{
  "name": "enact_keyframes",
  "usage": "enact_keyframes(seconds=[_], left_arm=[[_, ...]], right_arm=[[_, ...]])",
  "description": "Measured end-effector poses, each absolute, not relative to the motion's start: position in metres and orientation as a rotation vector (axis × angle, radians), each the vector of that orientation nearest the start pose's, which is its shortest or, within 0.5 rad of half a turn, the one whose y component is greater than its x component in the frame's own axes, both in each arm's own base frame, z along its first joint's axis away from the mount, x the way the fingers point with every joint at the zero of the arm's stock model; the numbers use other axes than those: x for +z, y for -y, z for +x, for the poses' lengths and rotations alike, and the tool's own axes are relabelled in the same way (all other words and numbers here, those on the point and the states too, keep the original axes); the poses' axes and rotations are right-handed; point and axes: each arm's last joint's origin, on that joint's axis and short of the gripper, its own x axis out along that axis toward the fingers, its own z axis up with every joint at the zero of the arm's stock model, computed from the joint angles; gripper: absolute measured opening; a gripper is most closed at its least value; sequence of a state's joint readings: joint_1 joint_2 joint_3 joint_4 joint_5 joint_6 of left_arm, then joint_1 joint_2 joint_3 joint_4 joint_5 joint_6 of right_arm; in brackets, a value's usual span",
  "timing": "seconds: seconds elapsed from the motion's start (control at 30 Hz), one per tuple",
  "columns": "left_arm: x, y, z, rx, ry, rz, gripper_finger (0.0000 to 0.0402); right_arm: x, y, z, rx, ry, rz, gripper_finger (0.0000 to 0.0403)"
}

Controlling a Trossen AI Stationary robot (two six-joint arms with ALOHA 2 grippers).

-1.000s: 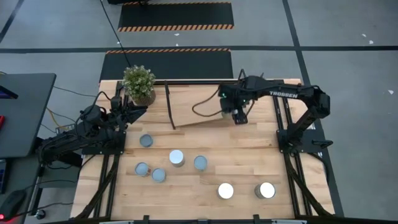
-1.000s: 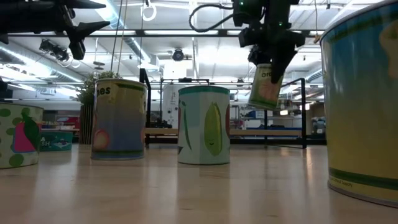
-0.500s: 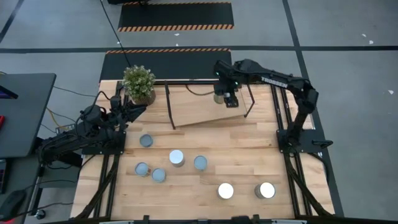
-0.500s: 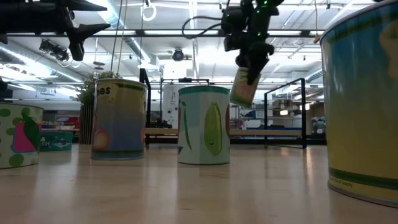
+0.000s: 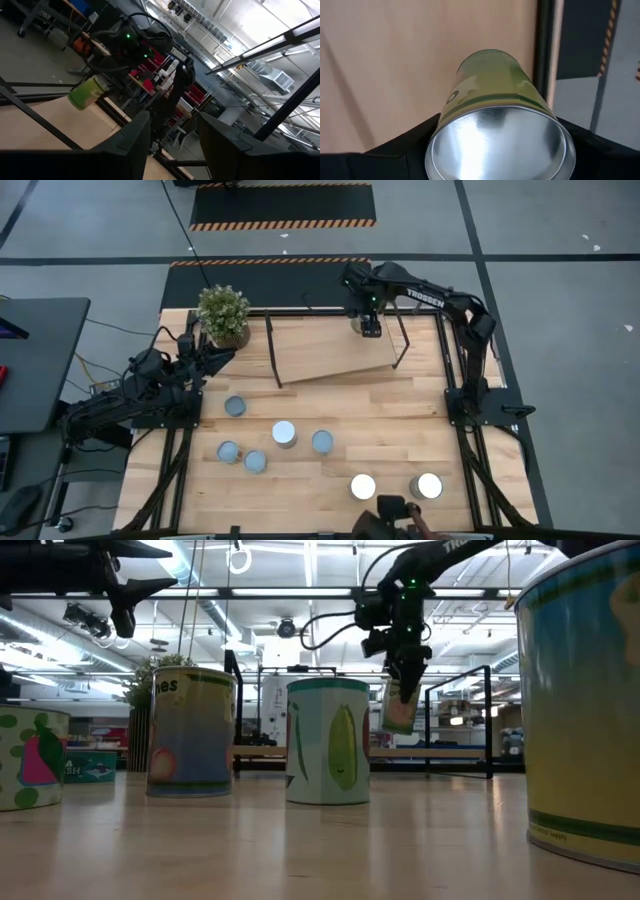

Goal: Pick and place cans onto a shelf
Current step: Put the canned oranges on the shelf

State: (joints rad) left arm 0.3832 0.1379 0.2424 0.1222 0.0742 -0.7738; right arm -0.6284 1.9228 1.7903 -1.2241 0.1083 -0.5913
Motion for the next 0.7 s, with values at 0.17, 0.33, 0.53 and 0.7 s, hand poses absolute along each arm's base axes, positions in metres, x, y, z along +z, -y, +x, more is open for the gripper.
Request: enact_keyframes(seconds=[0.17,0.33,0.53,0.7], left_arm=[[0.247,-0.032,0.084,0.206,0.328,-0.712,0.0169],[0.247,-0.032,0.084,0.206,0.328,-0.711,0.0169],[0.247,-0.032,0.084,0.206,0.327,-0.71,0.0169],[0.247,-0.032,0.084,0.206,0.327,-0.71,0.0169]], right_arm=[[0.28,0.239,0.3,-0.209,-1.463,-0.092,0.032],[0.281,0.246,0.295,-0.223,-1.46,-0.093,0.032],[0.27,0.249,0.291,-0.208,-1.483,-0.091,0.0321],[0.262,0.247,0.289,-0.193,-1.514,-0.089,0.0321]])
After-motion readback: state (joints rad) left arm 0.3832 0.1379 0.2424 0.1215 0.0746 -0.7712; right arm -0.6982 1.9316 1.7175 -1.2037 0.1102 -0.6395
